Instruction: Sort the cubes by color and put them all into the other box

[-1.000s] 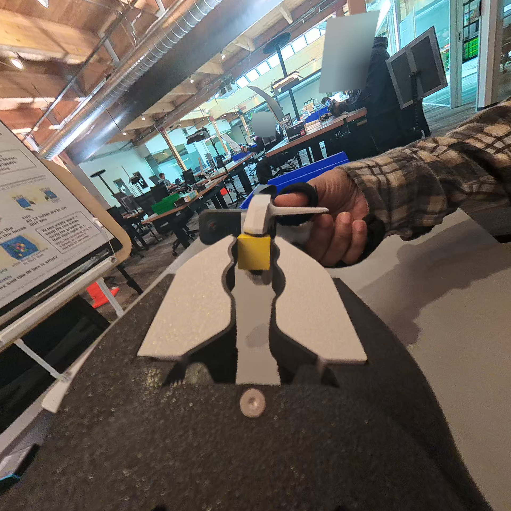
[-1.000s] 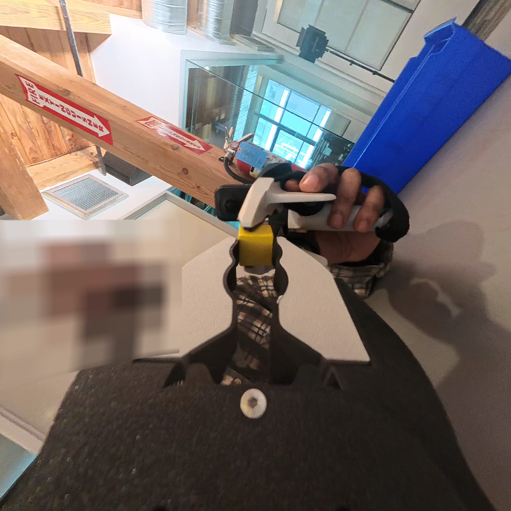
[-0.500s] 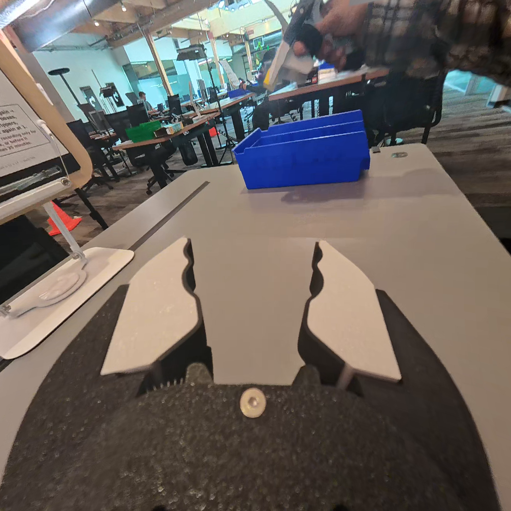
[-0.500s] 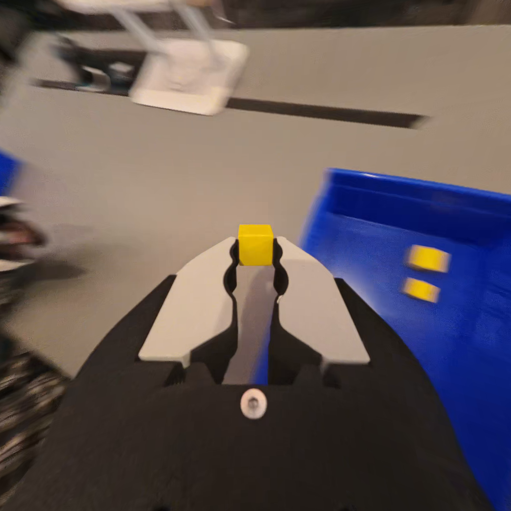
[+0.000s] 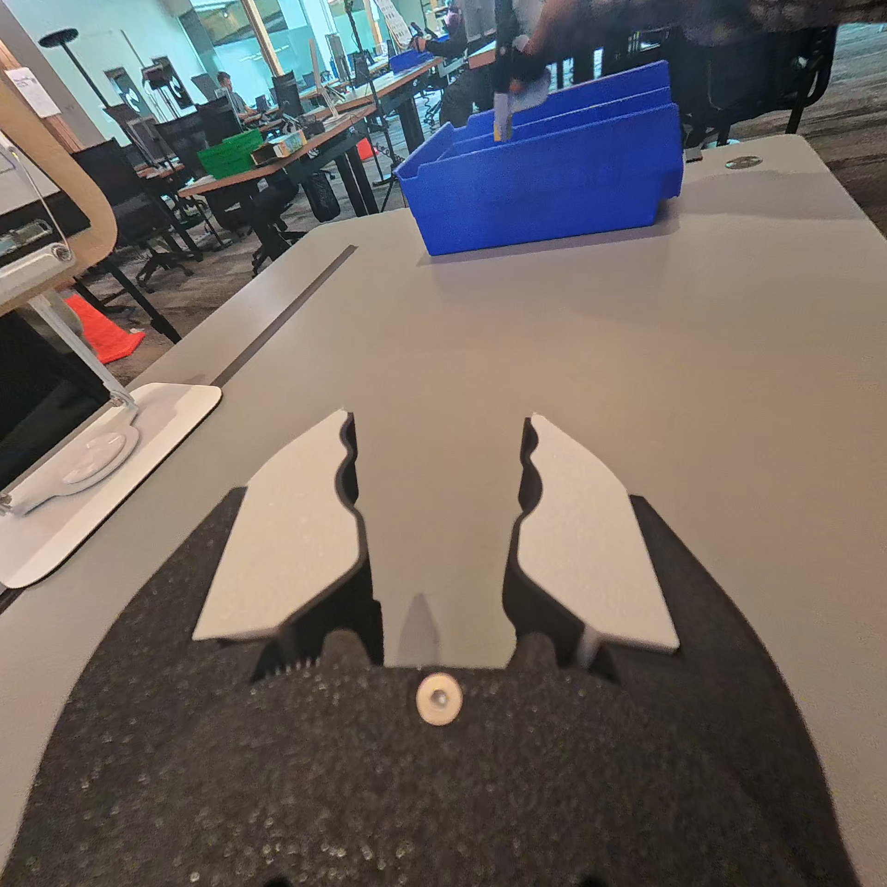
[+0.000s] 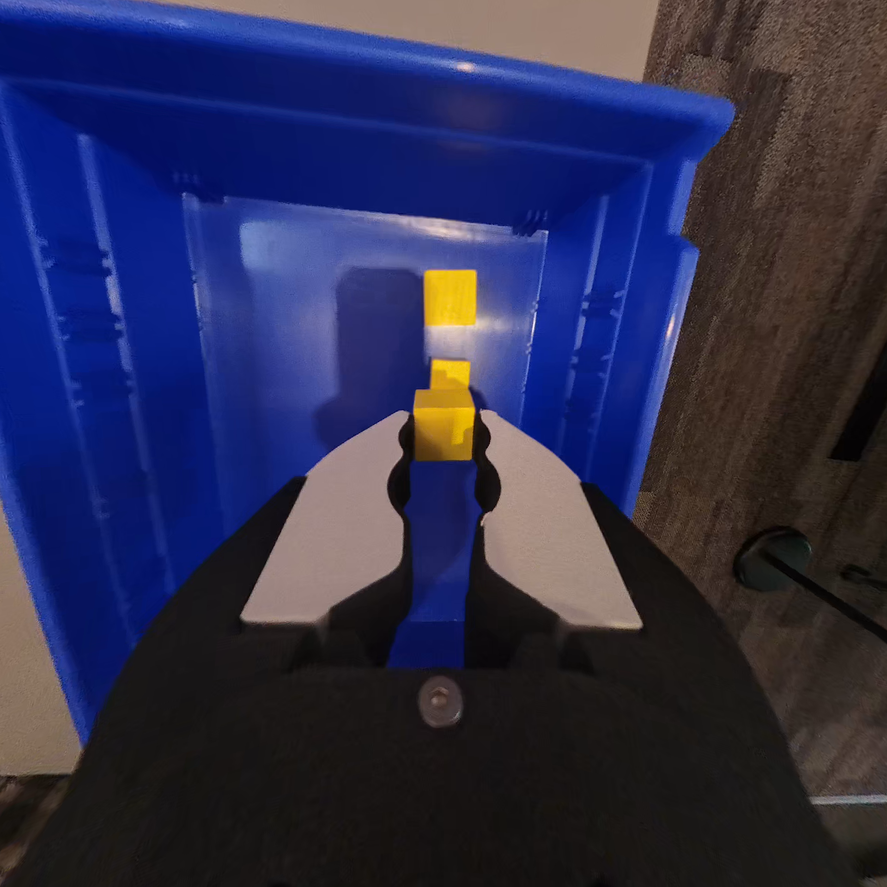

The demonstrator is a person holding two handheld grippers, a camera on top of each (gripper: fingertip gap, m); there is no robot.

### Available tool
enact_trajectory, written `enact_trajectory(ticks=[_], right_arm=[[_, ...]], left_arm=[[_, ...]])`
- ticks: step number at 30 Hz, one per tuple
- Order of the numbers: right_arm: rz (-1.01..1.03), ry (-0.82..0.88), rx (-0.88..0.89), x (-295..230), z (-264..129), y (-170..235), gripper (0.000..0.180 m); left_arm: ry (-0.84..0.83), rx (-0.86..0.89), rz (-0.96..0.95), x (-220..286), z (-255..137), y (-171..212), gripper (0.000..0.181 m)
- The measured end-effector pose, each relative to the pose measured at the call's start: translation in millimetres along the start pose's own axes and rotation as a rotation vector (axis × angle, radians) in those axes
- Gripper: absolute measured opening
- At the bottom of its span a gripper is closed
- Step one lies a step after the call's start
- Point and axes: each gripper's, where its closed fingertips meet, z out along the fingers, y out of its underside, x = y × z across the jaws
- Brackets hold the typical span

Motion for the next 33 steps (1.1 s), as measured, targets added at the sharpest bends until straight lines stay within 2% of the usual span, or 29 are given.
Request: enact_trajectory(ticks=[6, 19, 27, 33], right_arm=[[0.050, 0.069, -0.046, 14, 20, -11, 0.023], [0.082, 0.160, -0.146, 27, 56, -5, 0.023], [0.095, 0.185, -0.126, 36, 59, -6, 0.024], [0.070, 0.181, -0.098, 30, 41, -13, 0.029]], left_arm=[[0.020, -0.035, 0.038, 7, 2, 6, 0.062], [0.035, -0.050, 0.063, 10, 0, 8, 0.060], [0.035, -0.049, 0.065, 11, 0, 7, 0.059], [0.033, -0.035, 0.062, 11, -2, 3, 0.059]])
